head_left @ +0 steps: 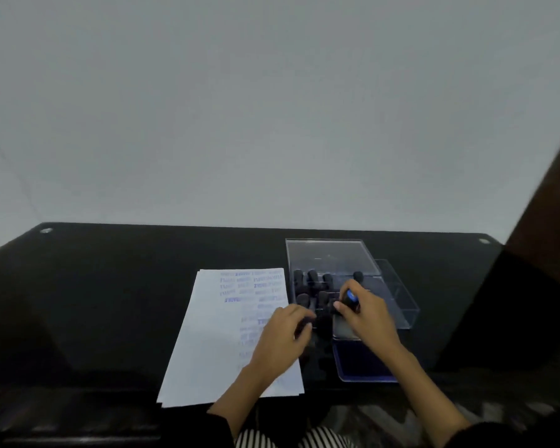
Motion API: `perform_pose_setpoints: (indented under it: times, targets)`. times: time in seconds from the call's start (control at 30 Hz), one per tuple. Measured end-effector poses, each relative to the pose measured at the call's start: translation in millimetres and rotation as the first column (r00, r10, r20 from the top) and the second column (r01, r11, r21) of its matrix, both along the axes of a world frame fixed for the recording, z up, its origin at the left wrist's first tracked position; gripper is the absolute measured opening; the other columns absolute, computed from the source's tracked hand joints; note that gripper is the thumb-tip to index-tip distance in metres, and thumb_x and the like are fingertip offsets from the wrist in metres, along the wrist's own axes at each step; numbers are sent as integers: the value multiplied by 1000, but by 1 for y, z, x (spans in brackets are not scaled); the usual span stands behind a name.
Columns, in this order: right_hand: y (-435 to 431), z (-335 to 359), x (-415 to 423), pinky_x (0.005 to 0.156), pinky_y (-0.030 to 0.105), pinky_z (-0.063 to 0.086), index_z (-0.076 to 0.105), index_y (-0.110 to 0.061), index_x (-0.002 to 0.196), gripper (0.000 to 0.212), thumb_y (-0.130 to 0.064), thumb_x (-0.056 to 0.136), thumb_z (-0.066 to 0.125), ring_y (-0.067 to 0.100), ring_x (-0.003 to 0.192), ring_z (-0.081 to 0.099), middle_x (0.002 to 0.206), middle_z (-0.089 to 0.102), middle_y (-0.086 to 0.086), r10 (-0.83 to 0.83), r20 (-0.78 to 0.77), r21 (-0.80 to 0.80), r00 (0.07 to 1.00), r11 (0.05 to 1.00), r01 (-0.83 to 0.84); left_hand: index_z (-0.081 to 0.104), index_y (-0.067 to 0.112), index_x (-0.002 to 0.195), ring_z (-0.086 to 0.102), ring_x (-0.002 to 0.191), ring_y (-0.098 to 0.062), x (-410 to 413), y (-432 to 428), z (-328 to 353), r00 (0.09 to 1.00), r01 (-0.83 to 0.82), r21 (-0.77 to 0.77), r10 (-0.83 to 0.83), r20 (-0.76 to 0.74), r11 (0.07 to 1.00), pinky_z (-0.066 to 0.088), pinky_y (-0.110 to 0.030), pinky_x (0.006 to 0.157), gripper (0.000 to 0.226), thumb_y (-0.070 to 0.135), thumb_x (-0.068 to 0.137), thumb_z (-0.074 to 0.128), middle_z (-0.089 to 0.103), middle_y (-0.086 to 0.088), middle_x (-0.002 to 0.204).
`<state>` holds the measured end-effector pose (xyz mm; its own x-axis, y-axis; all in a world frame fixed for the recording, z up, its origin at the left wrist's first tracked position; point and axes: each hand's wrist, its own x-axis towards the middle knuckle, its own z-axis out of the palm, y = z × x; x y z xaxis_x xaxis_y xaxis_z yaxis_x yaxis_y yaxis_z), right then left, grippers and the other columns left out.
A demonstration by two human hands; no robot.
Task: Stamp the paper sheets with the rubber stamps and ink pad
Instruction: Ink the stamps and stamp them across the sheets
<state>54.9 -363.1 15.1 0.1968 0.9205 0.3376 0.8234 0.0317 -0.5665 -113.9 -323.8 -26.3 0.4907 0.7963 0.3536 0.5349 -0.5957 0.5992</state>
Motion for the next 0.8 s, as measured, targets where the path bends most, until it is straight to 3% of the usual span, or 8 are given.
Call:
perform_pose_setpoints:
  times: [0.1, 0.17, 0.27, 0.4, 0.57, 0.67, 0.73, 0.8]
  targets:
    - [-3, 10, 28, 63, 34, 46, 50, -21, 73, 22, -20, 80, 71, 15, 69, 55, 72, 57, -5, -72, -40, -28, 997, 997, 71, 63, 22, 105, 51, 101, -12, 16, 7, 9, 984, -177, 94, 175, 31, 980, 39, -24, 85, 20, 22, 94, 47, 62, 6, 105]
    - [0, 16, 45, 62, 24, 42, 52, -21, 73, 22, -18, 78, 73, 15, 71, 52, 75, 53, -5, -96, -53, -20, 994, 995, 95, 64, 23, 103, 53, 99, -12, 27, 14, 15, 981, -195, 152, 192, 38, 969, 39, -27, 83, 19, 22, 93, 47, 62, 8, 103]
    - [10, 27, 68, 56, 9, 34, 52, -19, 75, 23, -10, 77, 73, 16, 74, 50, 81, 48, 0, -135, -77, -8, 988, 991, 135, 64, 19, 103, 55, 97, -13, 49, 28, 27, 996, -86, 196, 78, 48, 977, 44, -27, 82, 17, 19, 91, 51, 62, 5, 102]
    - [30, 41, 98, 61, 14, 35, 49, -16, 87, 33, 0, 73, 73, 18, 86, 54, 93, 55, 3, -155, -134, -2, 979, 988, 156, 60, 17, 111, 51, 107, -10, 86, 50, 43, 998, 41, 202, -48, 30, 979, 41, -22, 91, 22, 17, 93, 48, 59, 5, 112]
    - [58, 48, 126, 71, 24, 40, 45, -14, 90, 39, -4, 71, 76, 19, 88, 54, 93, 55, 4, -201, -167, -49, 965, 980, 195, 54, 16, 120, 45, 120, -13, 130, 83, 48, 987, 144, 150, -132, -87, 978, 36, -24, 97, 29, 20, 93, 47, 53, 3, 126]
    - [74, 39, 135, 65, 27, 42, 43, -18, 90, 39, -12, 71, 77, 22, 82, 57, 88, 57, 2, -216, -101, -107, 971, 973, 205, 52, 17, 125, 42, 124, -14, 148, 101, 42, 973, 182, 124, -161, -167, 975, 35, -25, 100, 33, 22, 94, 46, 49, 2, 131]
    - [82, 30, 136, 55, 24, 36, 42, -20, 91, 37, -19, 75, 75, 18, 77, 53, 86, 57, -2, -222, -20, -138, 975, 966, 217, 48, 17, 132, 37, 131, -14, 157, 111, 35, 954, 211, 115, -179, -240, 971, 28, -24, 106, 38, 25, 95, 45, 44, 1, 139]
    - [90, 21, 134, 55, 21, 34, 43, -21, 96, 34, -24, 79, 72, 15, 77, 53, 90, 60, -1, -231, 69, -160, 971, 958, 239, 42, 19, 137, 29, 137, -14, 163, 120, 26, 926, 233, 109, -187, -327, 966, 21, -25, 112, 44, 31, 95, 44, 36, 0, 147]
